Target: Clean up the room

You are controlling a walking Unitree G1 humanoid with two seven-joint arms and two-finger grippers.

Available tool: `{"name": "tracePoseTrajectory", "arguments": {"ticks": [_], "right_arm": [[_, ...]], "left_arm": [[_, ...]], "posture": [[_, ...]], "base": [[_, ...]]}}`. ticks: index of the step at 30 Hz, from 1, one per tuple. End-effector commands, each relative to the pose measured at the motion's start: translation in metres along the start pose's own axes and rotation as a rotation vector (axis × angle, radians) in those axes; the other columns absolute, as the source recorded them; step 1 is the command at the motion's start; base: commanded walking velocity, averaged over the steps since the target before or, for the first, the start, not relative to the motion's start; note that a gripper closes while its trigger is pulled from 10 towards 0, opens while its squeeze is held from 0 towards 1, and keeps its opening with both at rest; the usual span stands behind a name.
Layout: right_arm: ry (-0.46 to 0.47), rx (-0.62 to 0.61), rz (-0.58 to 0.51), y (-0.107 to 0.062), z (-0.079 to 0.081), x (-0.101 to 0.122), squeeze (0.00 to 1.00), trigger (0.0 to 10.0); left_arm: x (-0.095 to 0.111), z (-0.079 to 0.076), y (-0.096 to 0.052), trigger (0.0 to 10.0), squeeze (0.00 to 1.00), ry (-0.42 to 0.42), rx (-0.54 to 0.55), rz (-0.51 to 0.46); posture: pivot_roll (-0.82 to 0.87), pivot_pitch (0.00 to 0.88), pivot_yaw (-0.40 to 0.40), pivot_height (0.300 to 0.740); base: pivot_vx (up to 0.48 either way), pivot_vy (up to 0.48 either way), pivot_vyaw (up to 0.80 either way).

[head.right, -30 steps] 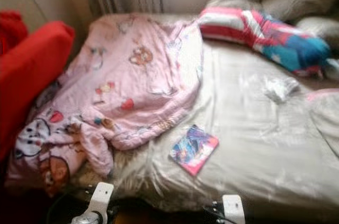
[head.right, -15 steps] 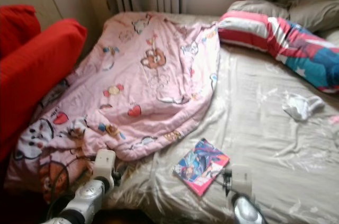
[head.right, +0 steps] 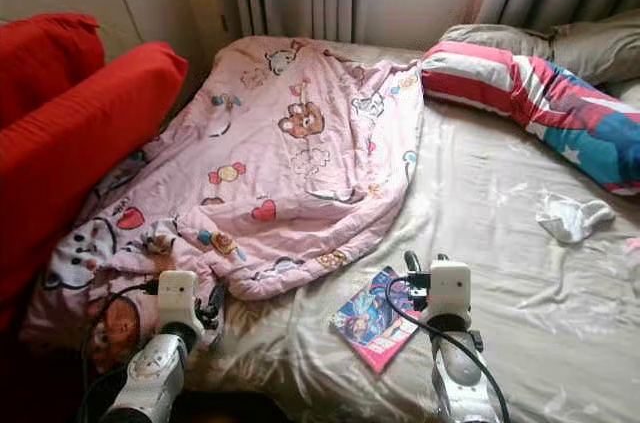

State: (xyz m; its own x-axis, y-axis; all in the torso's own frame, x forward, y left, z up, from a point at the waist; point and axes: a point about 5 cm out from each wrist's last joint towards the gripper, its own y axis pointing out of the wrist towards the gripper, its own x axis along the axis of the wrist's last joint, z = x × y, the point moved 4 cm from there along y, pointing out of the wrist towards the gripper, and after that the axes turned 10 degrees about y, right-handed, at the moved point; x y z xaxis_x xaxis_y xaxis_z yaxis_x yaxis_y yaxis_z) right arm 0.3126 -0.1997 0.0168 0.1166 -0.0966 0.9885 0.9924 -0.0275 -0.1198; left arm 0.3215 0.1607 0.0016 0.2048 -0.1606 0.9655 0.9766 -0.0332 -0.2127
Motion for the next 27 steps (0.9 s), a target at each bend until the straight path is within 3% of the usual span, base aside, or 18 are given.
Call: {"name": "tracePoseTrajectory", "arguments": {"ticks": [1,6,13,19,27], "right_arm": [[0.012,-0.007,-0.019,0.001,-0.004,0.006,0.0,10.0],[0.026,-0.022,-0.045,0.004,-0.005,0.014,0.0,10.0],[0.09,-0.051,-0.1,0.011,0.001,0.028,0.0,10.0],[0.114,-0.056,-0.107,0.005,0.007,0.024,0.0,10.0],[0.13,-0.081,-0.113,-0.004,0.004,0.021,0.0,10.0]], "left_arm": [[0.006,-0.004,0.001,10.0,0.0,-0.006,0.01,-0.028],[0.017,-0.007,0.002,10.0,0.0,0.02,0.004,-0.075],[0.03,0.009,0.001,10.0,0.0,0.037,0.054,-0.133],[0.044,0.015,0.001,10.0,0.0,0.058,0.059,-0.183],[0.042,0.014,0.0,10.0,0.0,0.069,0.044,-0.173]], "posture": [[-0.14,0.033,-0.045,0.74],[-0.13,0.029,-0.05,0.74],[-0.13,0.015,-0.03,0.74],[-0.13,0.008,-0.001,0.74],[-0.15,0.007,0.021,0.74]], "base": [[0.0,0.0,0.0],[0.0,0.0,0.0],[0.0,0.0,0.0],[0.0,0.0,0.0],[0.0,0.0,0.0]]}}
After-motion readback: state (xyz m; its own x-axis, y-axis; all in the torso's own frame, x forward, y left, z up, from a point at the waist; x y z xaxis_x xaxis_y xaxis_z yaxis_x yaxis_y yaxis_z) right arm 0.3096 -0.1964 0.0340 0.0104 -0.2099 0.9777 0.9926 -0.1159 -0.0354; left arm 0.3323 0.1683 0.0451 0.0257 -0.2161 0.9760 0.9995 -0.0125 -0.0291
